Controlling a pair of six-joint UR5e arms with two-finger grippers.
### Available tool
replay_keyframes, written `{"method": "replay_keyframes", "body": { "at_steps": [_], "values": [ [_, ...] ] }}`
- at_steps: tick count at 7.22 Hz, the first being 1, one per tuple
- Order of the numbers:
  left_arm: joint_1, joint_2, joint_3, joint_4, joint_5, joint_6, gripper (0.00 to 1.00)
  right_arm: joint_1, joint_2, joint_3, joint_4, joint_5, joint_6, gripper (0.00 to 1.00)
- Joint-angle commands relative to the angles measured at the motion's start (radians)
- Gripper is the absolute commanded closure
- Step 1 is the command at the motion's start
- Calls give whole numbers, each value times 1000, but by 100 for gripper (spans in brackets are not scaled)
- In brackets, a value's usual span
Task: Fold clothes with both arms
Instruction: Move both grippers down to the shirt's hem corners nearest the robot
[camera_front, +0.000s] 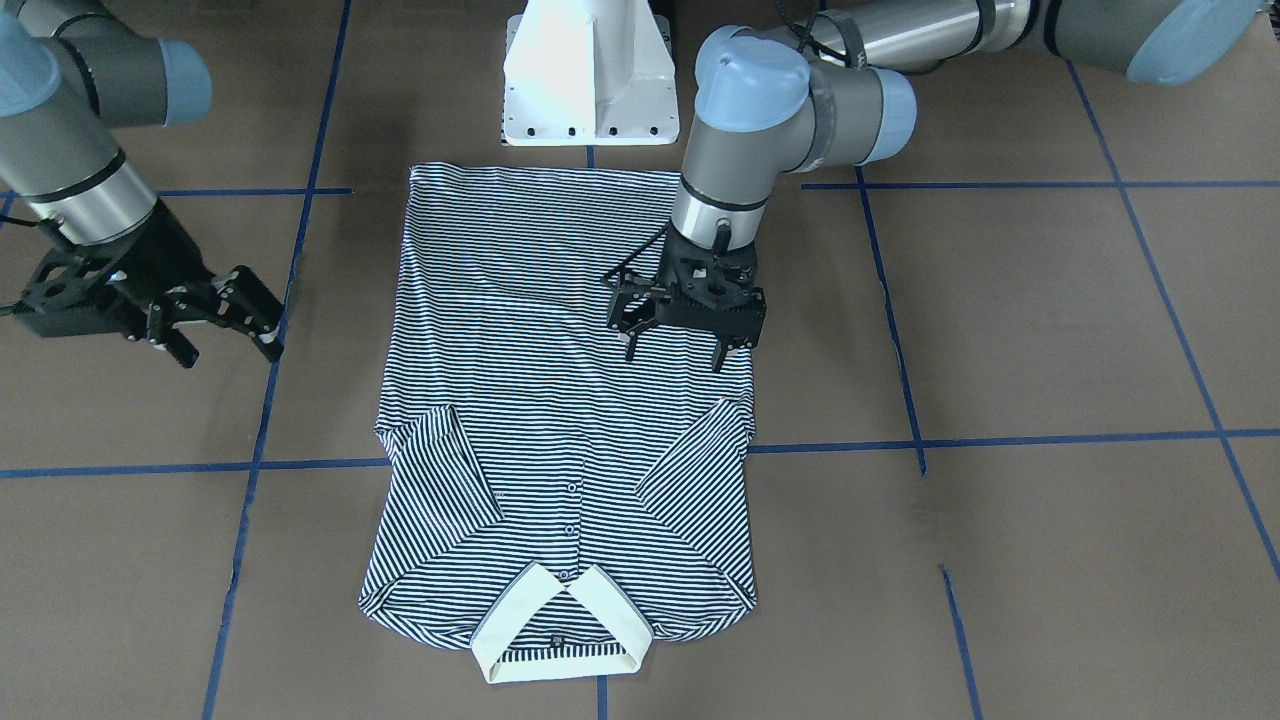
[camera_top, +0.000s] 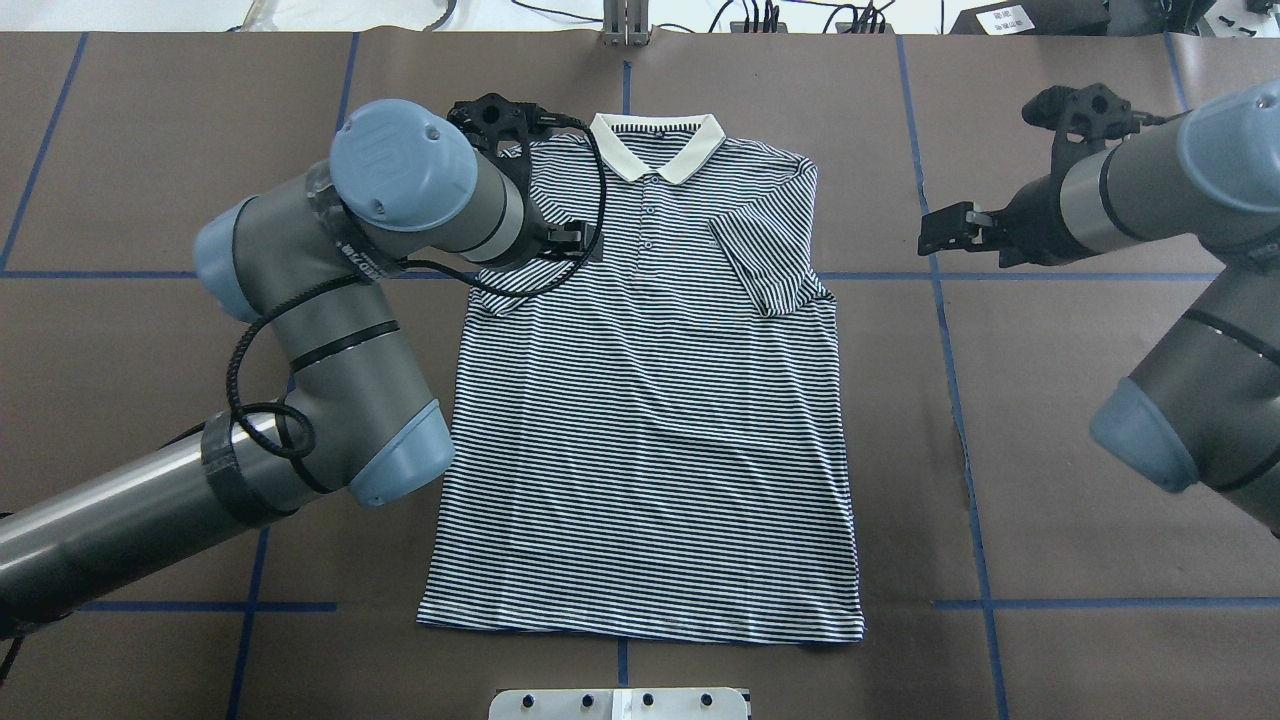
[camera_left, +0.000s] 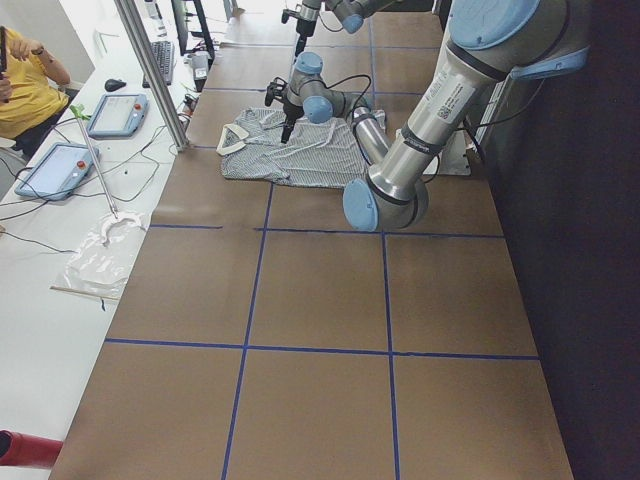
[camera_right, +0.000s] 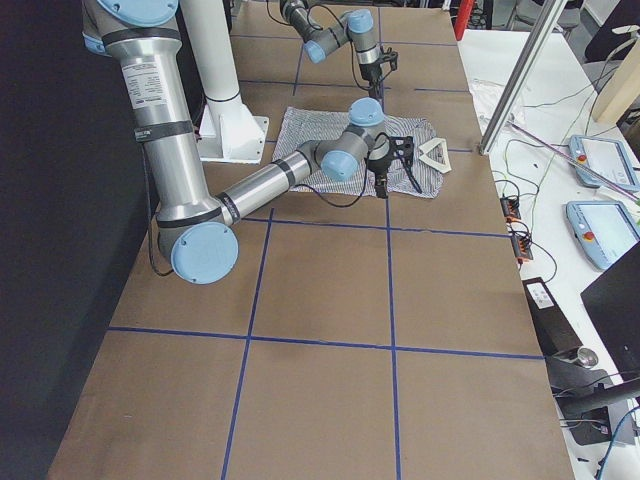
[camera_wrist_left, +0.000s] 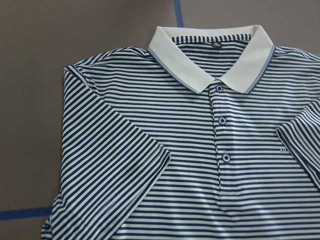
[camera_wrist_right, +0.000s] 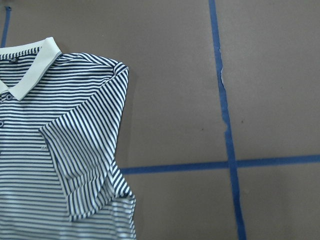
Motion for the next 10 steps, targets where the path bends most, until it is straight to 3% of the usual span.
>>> {"method": "replay_keyframes", "body": {
  "at_steps": [1, 4, 5, 8, 10],
  "values": [
    [71, 153, -190, -4, 8, -2, 0, -229, -152, 186, -5, -163, 237, 2],
    [155, 258, -294, -5, 52, -14, 0, -596, -225, 259, -10, -492, 525, 12],
    [168, 280, -294, -10, 55, -14, 0, -664, -225, 266, -16, -544, 598, 19],
    [200, 362, -345, -11, 49, -17, 0, -798, -214, 309, -185, -624, 771, 28],
    [202, 375, -359, -11, 46, -37, 0, -827, -199, 308, -226, -666, 859, 37]
  ]
}}
